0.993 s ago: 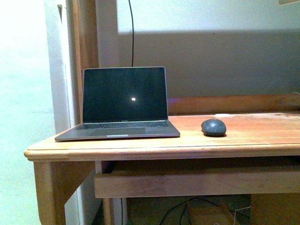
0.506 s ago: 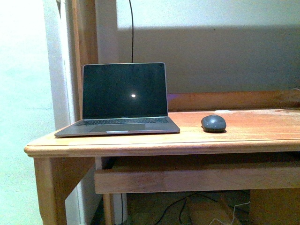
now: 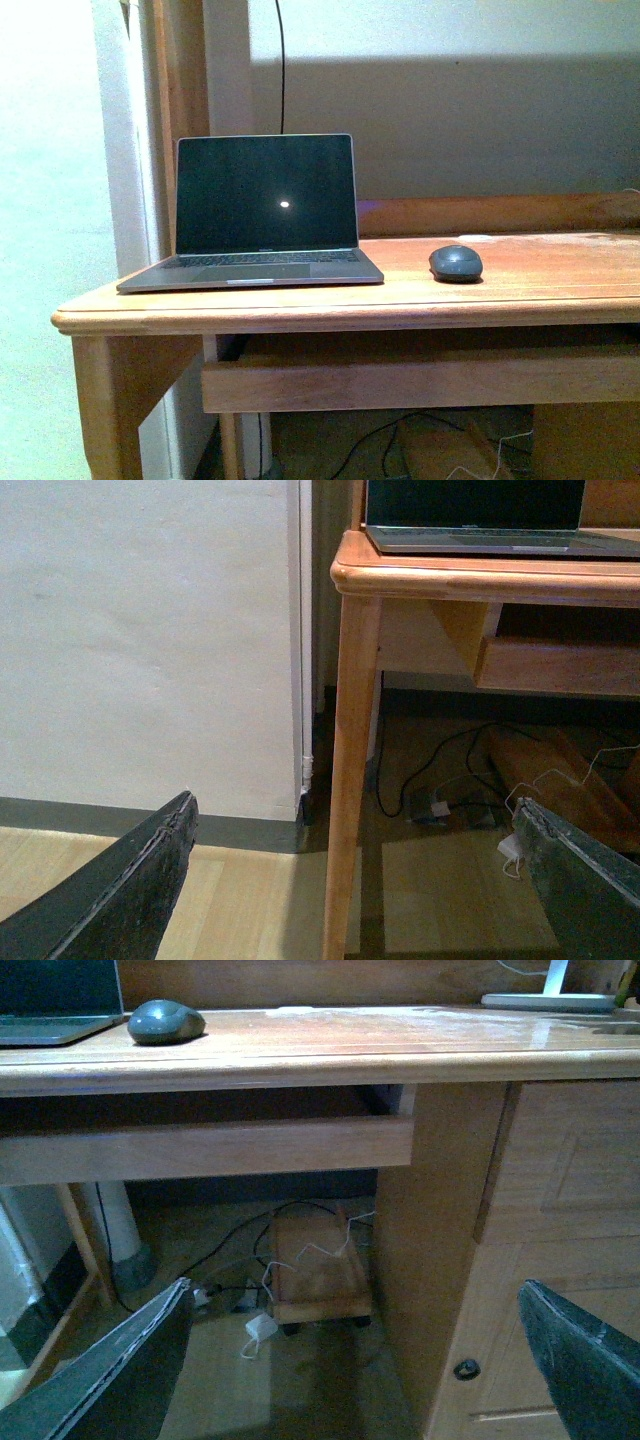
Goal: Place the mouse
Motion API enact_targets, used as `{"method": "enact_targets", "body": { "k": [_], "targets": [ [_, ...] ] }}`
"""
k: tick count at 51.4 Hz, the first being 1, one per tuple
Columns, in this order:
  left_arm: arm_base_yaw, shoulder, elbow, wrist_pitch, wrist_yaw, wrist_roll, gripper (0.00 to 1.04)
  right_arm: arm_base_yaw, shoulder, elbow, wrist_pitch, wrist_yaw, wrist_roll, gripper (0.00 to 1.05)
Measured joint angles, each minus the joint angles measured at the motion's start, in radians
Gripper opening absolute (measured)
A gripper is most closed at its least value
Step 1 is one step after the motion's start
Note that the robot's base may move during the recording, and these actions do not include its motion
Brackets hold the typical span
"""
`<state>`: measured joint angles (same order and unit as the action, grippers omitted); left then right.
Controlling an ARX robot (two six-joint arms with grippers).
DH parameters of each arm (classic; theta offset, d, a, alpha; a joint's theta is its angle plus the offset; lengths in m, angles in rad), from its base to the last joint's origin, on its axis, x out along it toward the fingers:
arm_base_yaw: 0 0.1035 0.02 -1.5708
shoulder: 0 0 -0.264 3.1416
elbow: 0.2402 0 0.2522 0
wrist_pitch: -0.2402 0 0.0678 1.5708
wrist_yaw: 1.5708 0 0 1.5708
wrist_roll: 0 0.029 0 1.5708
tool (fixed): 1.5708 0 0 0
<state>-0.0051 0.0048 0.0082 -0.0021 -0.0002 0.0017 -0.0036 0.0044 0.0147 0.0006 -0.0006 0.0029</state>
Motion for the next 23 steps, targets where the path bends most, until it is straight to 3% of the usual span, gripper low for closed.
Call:
{"method": "enact_targets", "body": {
  "k": [23],
  "targets": [
    [0.0,0.0,0.0,0.0,0.0,0.0,0.97,0.0,0.0,0.0,0.0,0.0,0.0,0.97]
  ]
}}
